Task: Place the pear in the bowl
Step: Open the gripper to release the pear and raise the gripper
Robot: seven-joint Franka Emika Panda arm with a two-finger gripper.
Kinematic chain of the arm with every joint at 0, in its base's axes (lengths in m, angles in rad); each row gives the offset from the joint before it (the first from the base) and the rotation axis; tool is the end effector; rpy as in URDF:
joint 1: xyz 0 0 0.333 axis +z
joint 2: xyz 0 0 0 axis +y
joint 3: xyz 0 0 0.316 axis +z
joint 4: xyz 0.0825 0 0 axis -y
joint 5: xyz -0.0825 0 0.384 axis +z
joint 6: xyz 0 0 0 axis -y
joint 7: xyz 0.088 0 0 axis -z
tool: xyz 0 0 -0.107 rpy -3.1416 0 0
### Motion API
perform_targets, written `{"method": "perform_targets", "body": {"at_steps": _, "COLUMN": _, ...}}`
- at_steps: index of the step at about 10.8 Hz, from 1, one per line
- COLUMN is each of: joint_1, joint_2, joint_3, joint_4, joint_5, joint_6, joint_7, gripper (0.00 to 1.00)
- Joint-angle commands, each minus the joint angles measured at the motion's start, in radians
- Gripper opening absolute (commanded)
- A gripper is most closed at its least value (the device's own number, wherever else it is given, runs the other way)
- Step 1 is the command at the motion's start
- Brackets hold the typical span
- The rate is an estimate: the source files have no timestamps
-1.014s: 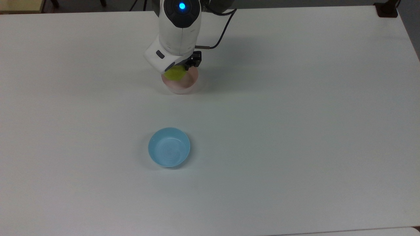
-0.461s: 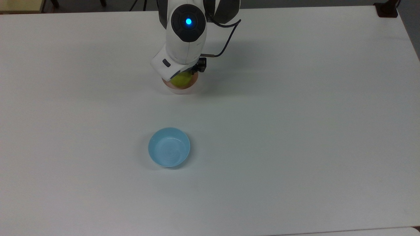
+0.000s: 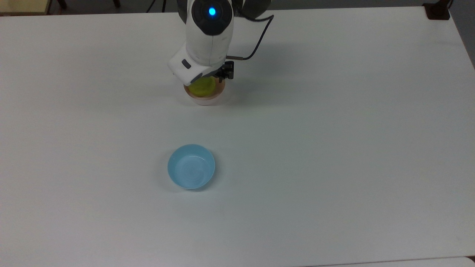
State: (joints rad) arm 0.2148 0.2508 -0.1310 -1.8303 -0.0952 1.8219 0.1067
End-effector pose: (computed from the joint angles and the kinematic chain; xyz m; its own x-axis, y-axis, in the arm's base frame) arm 0.5897 0.0456 0.3789 0.9702 -0.0053 -0.2422 0.0300 -0.9894 0.1419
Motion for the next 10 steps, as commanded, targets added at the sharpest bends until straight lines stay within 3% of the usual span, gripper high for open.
{"method": "perform_targets", "body": {"at_steps": 1, "joint_1": 0.002, "joint_2": -0.096, "joint_3": -0.016, "joint_4": 0.066, "joint_5": 0.014, "joint_6": -0.082, "joint_7": -0.001, "gripper": 1.0}}
{"method": "perform_targets", "body": {"at_steps": 6, "joint_1": 0.002, "joint_2": -0.243, "joint_3": -0.025, "joint_4": 0.078, "joint_5": 0.02, "joint_6": -0.093, "joint_7": -0.019, "gripper": 1.0}}
{"method": "perform_targets", "body": {"at_steps": 10, "joint_1": -0.034, "joint_2": -0.281, "joint_3": -0.03, "joint_4": 0.152, "joint_5": 0.023, "joint_6": -0.185, "joint_7": -0.012, "gripper": 1.0}}
